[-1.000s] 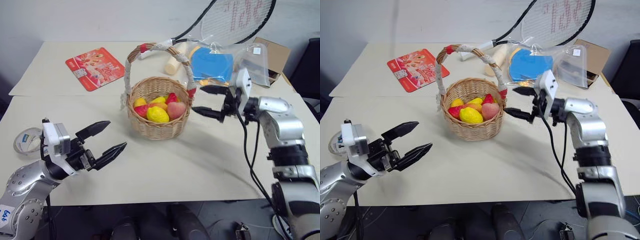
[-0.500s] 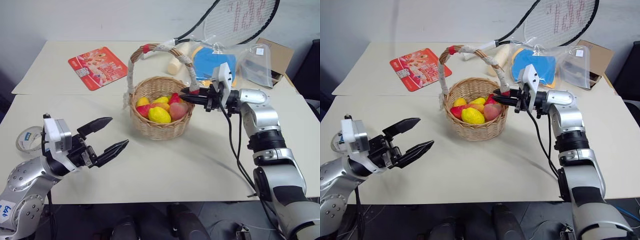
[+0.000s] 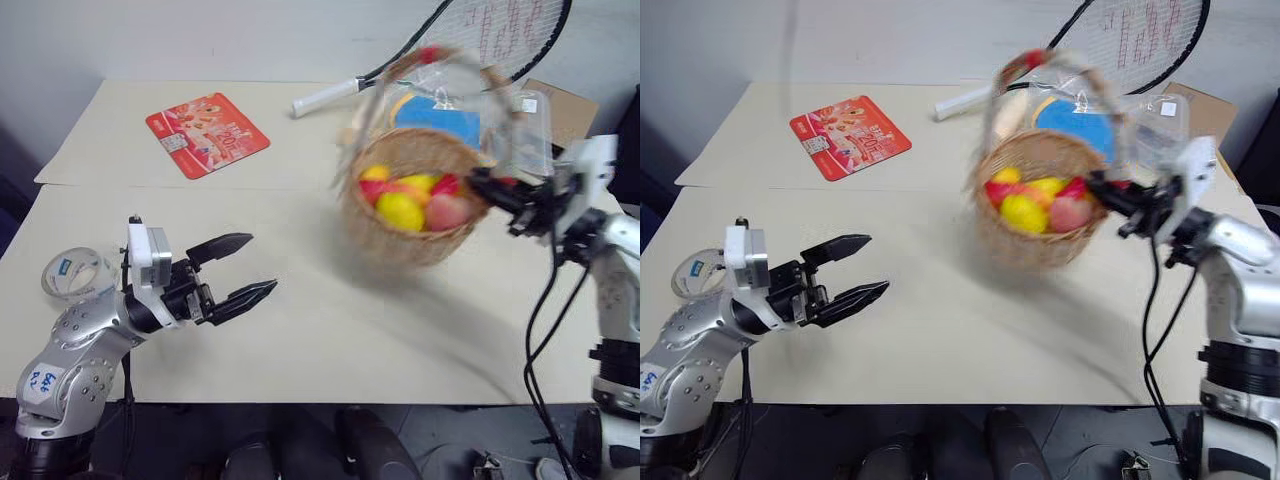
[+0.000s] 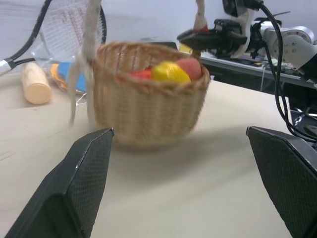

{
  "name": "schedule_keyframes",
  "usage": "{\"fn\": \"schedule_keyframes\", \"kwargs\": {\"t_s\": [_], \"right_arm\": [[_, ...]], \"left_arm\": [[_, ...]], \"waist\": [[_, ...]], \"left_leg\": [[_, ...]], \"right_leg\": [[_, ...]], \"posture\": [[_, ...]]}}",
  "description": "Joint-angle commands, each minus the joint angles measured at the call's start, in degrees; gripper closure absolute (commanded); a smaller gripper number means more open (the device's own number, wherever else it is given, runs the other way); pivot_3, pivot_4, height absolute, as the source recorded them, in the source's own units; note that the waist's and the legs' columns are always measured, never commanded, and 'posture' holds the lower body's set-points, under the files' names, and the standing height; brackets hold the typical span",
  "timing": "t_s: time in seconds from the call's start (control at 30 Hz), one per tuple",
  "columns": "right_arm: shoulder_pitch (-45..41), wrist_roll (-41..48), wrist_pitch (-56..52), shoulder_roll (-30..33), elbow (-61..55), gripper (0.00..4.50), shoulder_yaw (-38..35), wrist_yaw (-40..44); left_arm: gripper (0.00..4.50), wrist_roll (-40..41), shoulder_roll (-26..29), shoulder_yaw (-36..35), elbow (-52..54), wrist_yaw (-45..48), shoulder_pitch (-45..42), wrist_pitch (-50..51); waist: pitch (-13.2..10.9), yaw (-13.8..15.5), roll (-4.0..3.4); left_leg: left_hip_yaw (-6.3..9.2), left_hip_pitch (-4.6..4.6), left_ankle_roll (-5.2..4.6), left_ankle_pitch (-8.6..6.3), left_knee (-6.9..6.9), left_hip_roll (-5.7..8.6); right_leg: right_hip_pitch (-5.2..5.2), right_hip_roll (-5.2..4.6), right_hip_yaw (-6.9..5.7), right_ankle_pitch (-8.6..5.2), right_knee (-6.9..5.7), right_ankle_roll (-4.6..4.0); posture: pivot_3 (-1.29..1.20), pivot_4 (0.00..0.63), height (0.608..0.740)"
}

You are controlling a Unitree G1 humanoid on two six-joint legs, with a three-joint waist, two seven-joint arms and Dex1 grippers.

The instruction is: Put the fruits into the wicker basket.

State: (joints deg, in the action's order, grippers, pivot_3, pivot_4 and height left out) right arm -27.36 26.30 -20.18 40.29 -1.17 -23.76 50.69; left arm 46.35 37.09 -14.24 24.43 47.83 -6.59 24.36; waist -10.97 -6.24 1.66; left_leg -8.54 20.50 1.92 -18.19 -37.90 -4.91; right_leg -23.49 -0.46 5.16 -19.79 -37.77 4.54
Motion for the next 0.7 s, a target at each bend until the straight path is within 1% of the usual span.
{"fn": "schedule_keyframes", "kwargs": {"t_s": [0.03,0.1,0.23,0.37,0.4,0.5,0.57,0.7], "right_arm": [[0.34,-1.9,6.84,1.06,2.62,4.35,-5.12,-4.89],[0.21,-4.3,9.28,1.82,7.85,4.35,-5.61,-7.49],[-1.89,-7.08,12.38,1.53,18.62,4.35,-4.18,-10.79],[-2.77,-7.58,13.42,0.88,24.64,4.35,-3.02,-11.52],[-2.79,-7.42,13.85,0.74,25.25,3.6,-3.09,-11.82],[-2.02,-7.31,14.87,0.75,25.19,2.67,-3.68,-13.34],[0.16,-5.63,14.44,1.57,22.18,2.0,-5.37,-12.94],[6.06,-1.27,13.88,3.49,15.89,0.62,-8.8,-8.7]], "left_arm": [[0.0,-1.05,0.28,0.72,-1.15,1.9,-2.18,-1.15],[0.0,-1.62,0.13,1.38,-2.34,2.7,-3.73,-1.42],[0.0,-2.42,-0.43,1.99,-2.79,3.41,-4.69,-1.85],[0.0,-2.61,-0.85,1.65,-1.85,3.21,-3.64,-1.97],[0.0,-2.68,-0.92,1.55,-1.67,3.16,-3.41,-1.97],[0.0,-2.82,-0.91,1.15,-1.45,3.24,-2.77,-2.12],[0.0,-3.1,-0.81,0.84,-1.5,3.0,-2.54,-2.32],[0.0,-3.68,-0.3,0.36,-1.69,3.01,-2.05,-2.42]], "waist": [[0.0,-0.21,0.0],[0.0,-0.17,0.0],[0.0,-0.18,-0.01],[-0.01,-0.27,-0.03],[-0.01,-0.23,-0.03],[-0.01,-0.11,-0.03],[-0.01,-0.02,-0.03],[-0.01,0.47,-0.03]], "left_leg": [[-0.02,-0.01,0.0,0.0,0.0,0.0],[-0.06,-0.06,0.0,0.0,0.03,0.0],[-0.1,-0.07,0.01,0.01,0.03,0.0],[-0.18,-0.12,0.0,0.01,0.03,-0.03],[-0.18,-0.15,0.01,0.01,0.03,-0.04],[-0.16,-0.16,0.01,0.02,0.02,-0.11],[-0.16,-0.14,0.01,0.02,0.03,-0.13],[-0.1,-0.11,0.01,0.02,0.04,-0.2]], "right_leg": [[-0.01,0.01,0.02,0.0,-0.01,0.0],[-0.01,0.04,0.07,0.0,-0.02,0.0],[-0.01,0.03,0.11,0.0,-0.01,0.0],[-0.03,0.04,0.17,0.01,-0.05,0.01],[0.0,0.06,0.18,0.01,-0.06,0.01],[0.02,0.04,0.17,0.01,-0.07,0.01],[0.01,0.02,0.18,0.01,-0.05,0.02],[0.02,0.01,0.14,0.01,-0.03,0.04]], "posture": [[0.0,0.15,0.74],[0.0,0.15,0.74],[0.0,0.15,0.74],[0.0,0.15,0.74],[0.0,0.15,0.74],[0.0,0.15,0.74],[0.0,0.15,0.74],[0.0,0.15,0.74]]}}
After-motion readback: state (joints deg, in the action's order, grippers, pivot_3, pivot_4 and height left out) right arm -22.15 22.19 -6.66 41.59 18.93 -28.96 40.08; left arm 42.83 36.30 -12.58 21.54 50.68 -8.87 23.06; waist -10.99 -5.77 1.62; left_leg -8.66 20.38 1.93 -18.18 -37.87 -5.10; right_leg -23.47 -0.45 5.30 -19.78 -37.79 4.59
